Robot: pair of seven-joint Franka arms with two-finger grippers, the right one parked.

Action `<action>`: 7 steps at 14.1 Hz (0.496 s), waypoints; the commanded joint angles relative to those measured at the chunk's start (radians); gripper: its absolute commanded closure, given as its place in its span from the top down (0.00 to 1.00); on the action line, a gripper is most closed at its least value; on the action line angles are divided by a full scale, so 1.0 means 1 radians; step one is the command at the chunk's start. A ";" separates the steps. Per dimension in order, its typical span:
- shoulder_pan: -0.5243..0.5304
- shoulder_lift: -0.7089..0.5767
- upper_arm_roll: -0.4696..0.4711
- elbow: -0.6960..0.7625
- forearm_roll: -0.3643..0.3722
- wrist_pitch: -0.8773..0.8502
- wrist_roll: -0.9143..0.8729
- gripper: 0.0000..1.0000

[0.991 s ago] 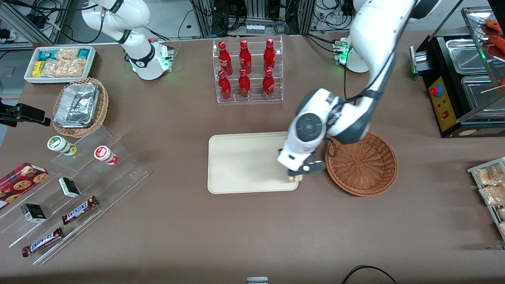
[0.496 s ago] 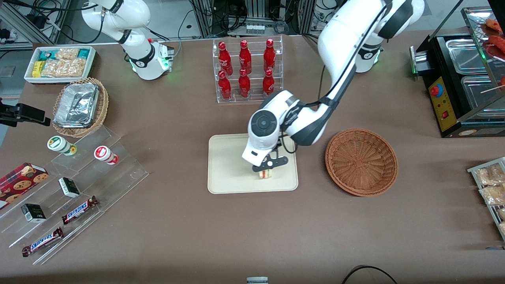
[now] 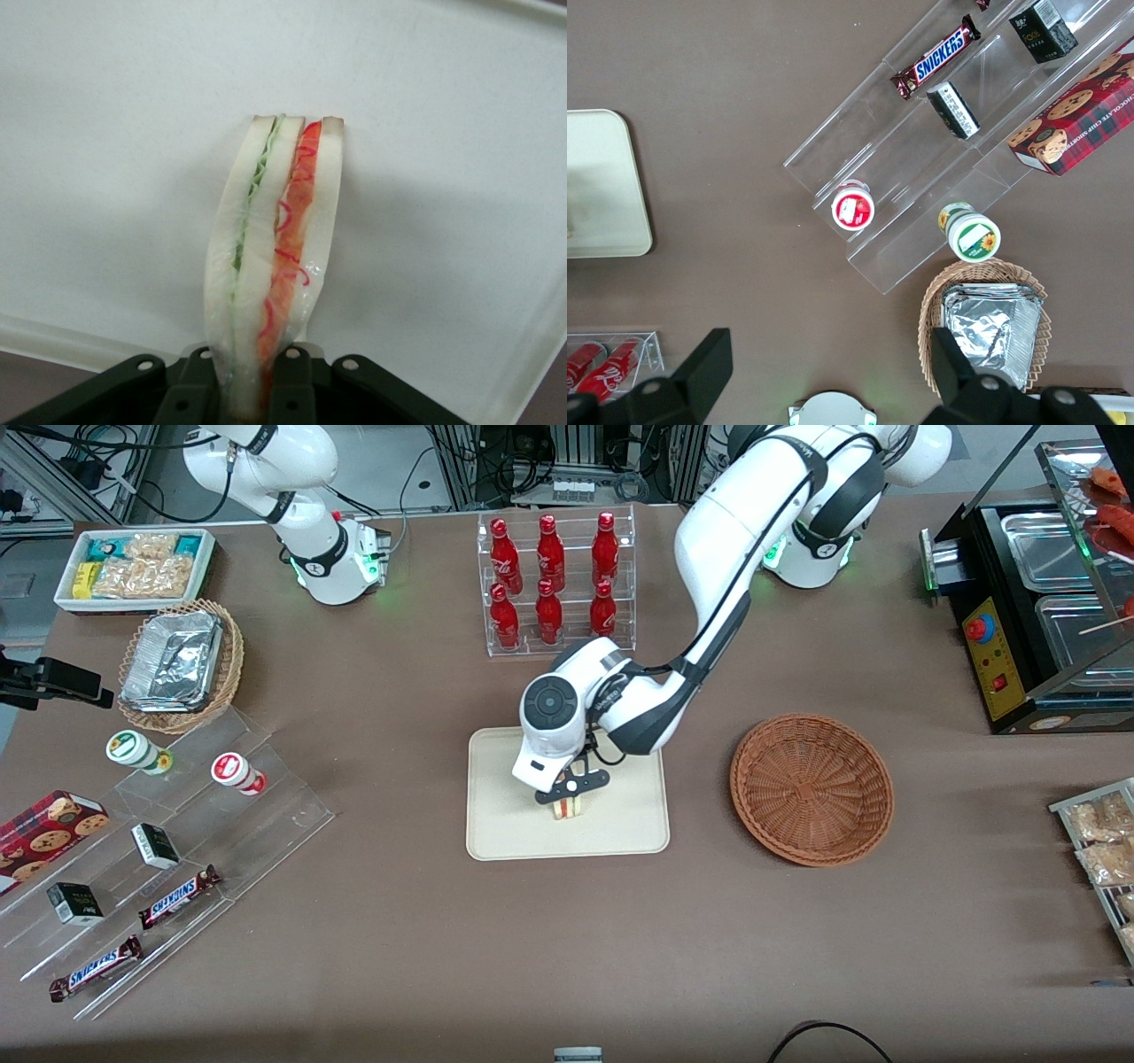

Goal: Place sandwich from basket to tray
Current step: 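Lower the sandwich onto the tray and open the left gripper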

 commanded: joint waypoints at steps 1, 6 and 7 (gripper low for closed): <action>-0.018 0.020 0.016 0.046 0.010 -0.019 -0.034 0.00; -0.022 0.023 0.019 0.046 0.015 -0.014 -0.048 1.00; -0.024 0.022 0.019 0.046 0.038 -0.014 -0.048 1.00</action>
